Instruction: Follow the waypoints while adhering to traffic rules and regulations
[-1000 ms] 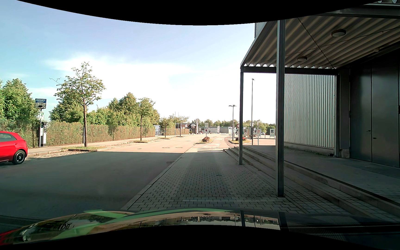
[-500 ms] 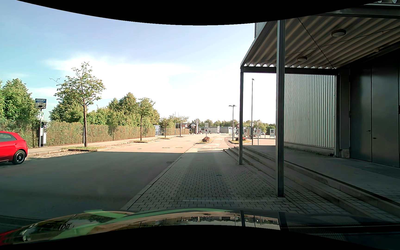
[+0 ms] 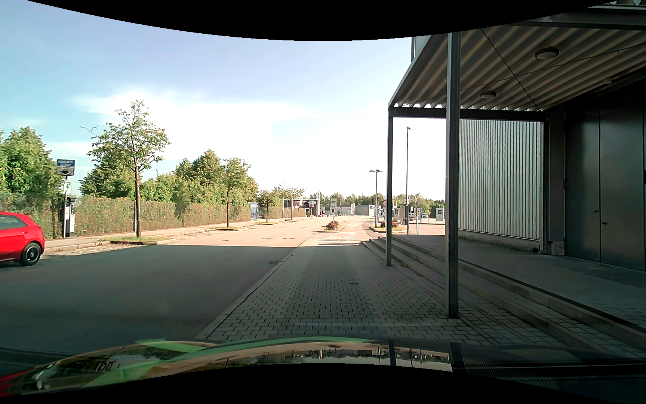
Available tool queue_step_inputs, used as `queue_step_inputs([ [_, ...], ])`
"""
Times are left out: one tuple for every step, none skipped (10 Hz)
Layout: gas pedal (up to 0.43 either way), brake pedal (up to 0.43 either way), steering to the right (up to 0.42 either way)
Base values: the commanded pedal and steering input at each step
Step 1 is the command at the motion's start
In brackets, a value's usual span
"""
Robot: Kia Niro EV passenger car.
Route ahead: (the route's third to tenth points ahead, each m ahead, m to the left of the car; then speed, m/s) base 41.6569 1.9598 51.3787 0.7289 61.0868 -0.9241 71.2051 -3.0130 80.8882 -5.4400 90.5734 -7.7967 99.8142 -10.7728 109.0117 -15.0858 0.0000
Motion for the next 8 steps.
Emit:
queue_step_inputs([
  [0.0, 0.232, -0.067],
  [0.0, 0.232, -0.067],
  [0.0, 0.232, -0.068],
  [0.0, 0.232, -0.068],
  [0.0, 0.232, -0.067],
  [0.0, 0.232, -0.068],
  [0.0, 0.232, -0.067],
  [0.0, 0.232, -0.068],
])
